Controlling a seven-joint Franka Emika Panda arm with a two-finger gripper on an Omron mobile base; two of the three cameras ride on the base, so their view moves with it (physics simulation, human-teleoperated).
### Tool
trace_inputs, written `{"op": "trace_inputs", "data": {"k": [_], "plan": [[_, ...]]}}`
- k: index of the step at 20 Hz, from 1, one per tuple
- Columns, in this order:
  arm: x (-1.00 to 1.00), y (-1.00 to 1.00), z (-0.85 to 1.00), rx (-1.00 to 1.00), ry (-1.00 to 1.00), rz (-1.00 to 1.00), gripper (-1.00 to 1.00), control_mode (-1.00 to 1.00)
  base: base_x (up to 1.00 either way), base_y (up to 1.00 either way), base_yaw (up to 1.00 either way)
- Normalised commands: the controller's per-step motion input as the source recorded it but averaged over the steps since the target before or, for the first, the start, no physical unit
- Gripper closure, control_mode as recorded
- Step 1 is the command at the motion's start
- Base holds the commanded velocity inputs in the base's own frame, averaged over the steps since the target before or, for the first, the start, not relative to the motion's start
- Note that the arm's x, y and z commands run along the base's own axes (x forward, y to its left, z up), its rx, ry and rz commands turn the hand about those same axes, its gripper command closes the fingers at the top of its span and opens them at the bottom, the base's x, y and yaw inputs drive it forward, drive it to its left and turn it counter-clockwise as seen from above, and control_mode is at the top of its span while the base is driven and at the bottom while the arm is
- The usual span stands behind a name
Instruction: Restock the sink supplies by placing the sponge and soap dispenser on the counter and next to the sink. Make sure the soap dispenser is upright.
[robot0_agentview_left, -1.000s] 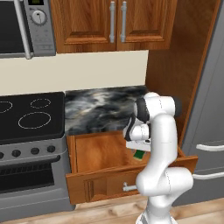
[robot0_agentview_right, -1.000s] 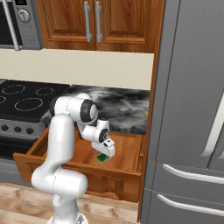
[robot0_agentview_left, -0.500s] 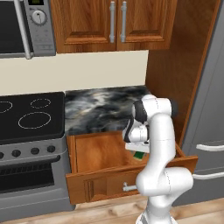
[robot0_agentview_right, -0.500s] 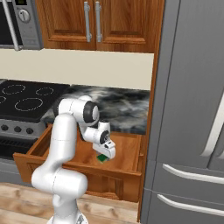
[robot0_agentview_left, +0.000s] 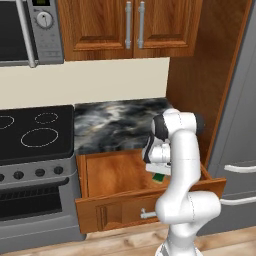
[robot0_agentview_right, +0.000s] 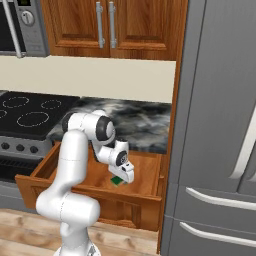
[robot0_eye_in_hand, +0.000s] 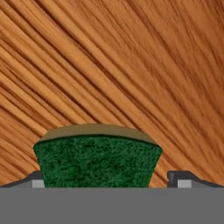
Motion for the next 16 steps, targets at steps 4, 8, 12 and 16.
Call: {"op": "trace_inputs", "data": {"k": [4, 8, 12, 16], "plan": [[0.00, 0.01, -0.22, 0.00, 0.00, -0.02, -1.00, -1.00, 0.00, 0.00, 0.00], [0.00, 0.09, -0.20, 0.00, 0.00, -0.01, 1.00, -1.00, 0.00, 0.00, 0.00], [-0.02, 0.00, -0.02, 0.00, 0.00, 0.00, 1.00, -1.00, 0.00, 0.00, 0.00], [-0.02, 0.00, 0.12, 0.01, -0.01, -0.03, 1.00, -1.00, 0.00, 0.00, 0.00]]}}
